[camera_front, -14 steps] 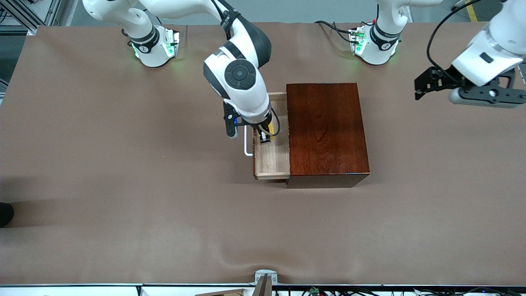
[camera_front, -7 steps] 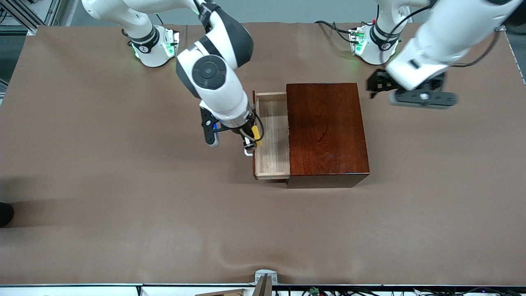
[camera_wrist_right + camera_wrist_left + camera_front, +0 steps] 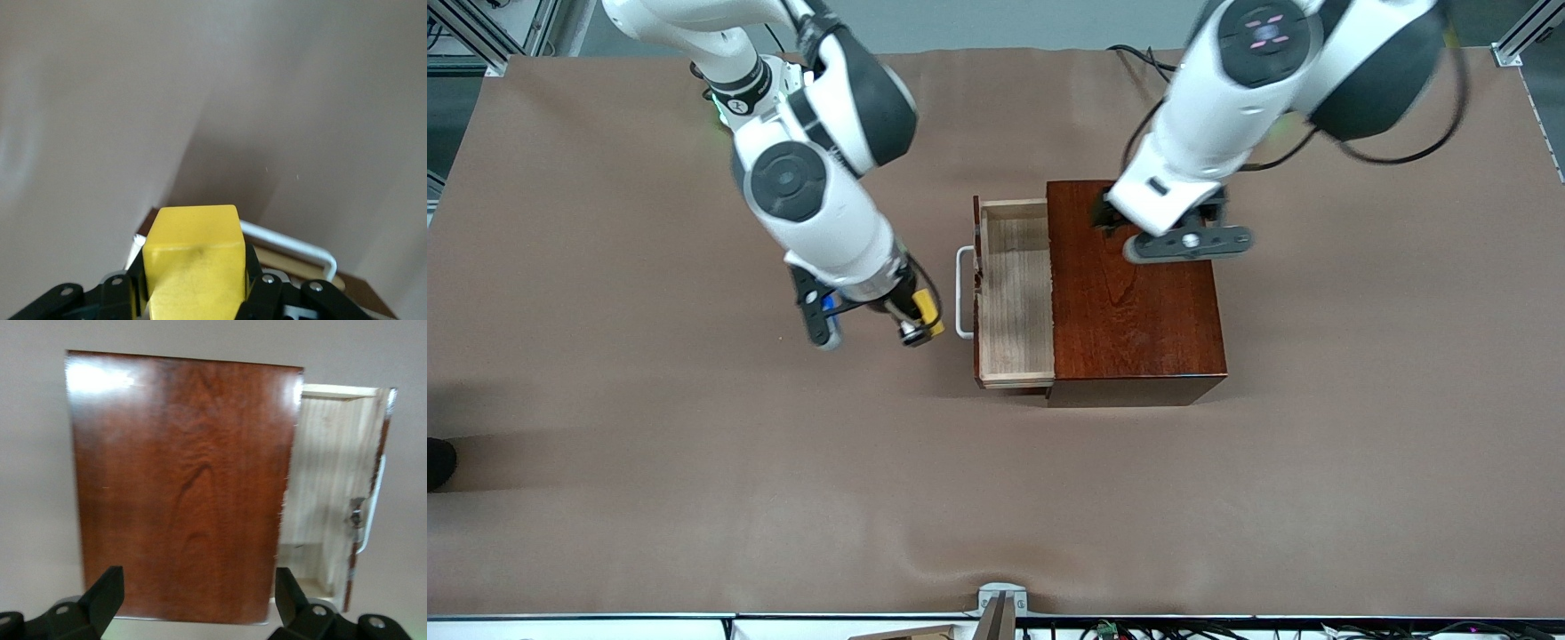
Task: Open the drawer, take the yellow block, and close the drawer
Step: 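Lift the block out with the right gripper while the left gripper reaches handle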
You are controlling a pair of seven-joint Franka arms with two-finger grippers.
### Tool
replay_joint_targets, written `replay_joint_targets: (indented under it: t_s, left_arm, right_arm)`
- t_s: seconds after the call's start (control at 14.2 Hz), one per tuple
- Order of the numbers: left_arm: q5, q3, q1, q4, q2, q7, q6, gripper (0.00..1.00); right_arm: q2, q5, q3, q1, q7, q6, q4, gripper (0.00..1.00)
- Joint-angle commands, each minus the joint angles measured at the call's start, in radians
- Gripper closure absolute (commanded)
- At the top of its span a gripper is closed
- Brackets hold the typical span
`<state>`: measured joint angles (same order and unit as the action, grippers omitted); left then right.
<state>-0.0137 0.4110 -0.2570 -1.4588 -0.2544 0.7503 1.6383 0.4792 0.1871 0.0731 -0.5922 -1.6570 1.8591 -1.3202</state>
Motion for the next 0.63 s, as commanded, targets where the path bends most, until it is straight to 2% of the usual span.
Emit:
replay_joint_targets:
  t_s: [0.0, 0.35, 0.56]
  left_arm:
    - [-0.029, 0.002, -0.065, 0.074, -0.083, 0.156, 0.069, 0.0]
    - [-0.032, -0.009, -0.168, 0.132, -0.179, 0.383, 0.179, 0.0]
    - [-0.103, -0.024, -0.252, 0.159, -0.245, 0.55, 0.267, 0.0]
  right_arm:
    - [-0.016, -0.015, -0.018, 0.063, 0.116, -0.011, -0.011, 1.0]
    - [-0.014, -0.015, -0.018, 0.137, 0.253, -0.026, -0.014, 1.0]
    - [-0.011, -0.017, -0.016, 0.172, 0.337, -0.026, -0.014, 1.0]
